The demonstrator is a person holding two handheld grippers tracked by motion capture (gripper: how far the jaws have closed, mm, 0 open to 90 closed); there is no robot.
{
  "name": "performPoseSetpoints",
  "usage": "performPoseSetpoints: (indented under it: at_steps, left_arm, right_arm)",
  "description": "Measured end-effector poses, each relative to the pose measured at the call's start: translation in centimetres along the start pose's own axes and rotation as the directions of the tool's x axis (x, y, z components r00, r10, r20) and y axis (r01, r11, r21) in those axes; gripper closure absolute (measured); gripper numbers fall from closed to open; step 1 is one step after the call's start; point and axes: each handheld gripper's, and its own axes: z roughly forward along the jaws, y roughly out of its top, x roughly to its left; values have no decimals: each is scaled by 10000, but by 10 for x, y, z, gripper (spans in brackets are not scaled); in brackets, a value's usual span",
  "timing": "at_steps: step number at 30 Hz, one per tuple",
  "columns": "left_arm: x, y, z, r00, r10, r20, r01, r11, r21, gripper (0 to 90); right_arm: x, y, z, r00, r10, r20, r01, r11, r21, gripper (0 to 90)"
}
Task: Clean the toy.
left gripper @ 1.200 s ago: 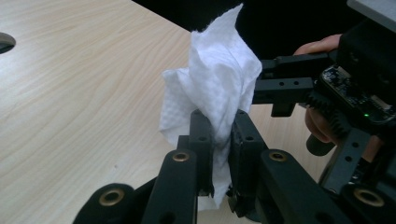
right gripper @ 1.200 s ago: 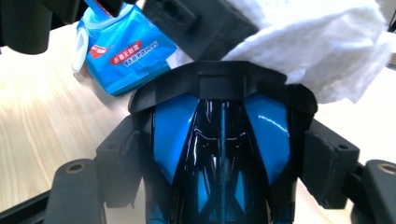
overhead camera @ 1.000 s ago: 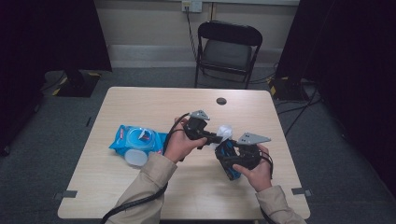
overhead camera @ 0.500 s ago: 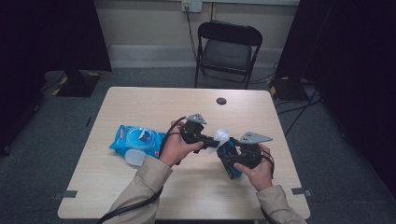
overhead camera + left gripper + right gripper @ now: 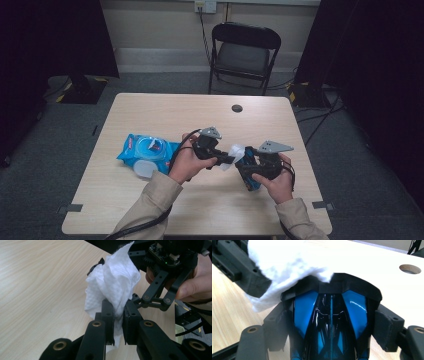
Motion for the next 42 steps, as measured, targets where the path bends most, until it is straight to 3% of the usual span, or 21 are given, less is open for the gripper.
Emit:
performPoseSetpoints:
  at_steps: [9,15,21,27,34,42]
  left_arm:
    - [4,-7,-6,9999,-129,-111,131,9998,165,813]
    - [13,2,-21,9987,-395,-313,381,9984,-414,812]
    - [16,19,-31,9978,-379,-551,334,9962,-806,812]
    - [17,28,-19,9982,-334,-495,303,9977,-614,811]
    - [15,24,2,9988,-403,-261,395,9987,-329,809]
    - [14,23,2,9994,-288,-214,284,9994,-193,811]
  right_arm:
    - [-3,-1,-1,9999,98,34,-98,9999,-85,255]
    - [-1,3,-5,10000,-8,-22,8,9997,-234,255]
    - [3,3,-3,9998,-140,-160,137,9998,-171,255]
    - [11,7,-1,9986,-332,-414,322,9992,-235,255]
    - [14,9,-1,9973,-482,-552,468,9986,-259,255]
    - [10,7,-1,9982,-403,-454,395,9990,-188,255]
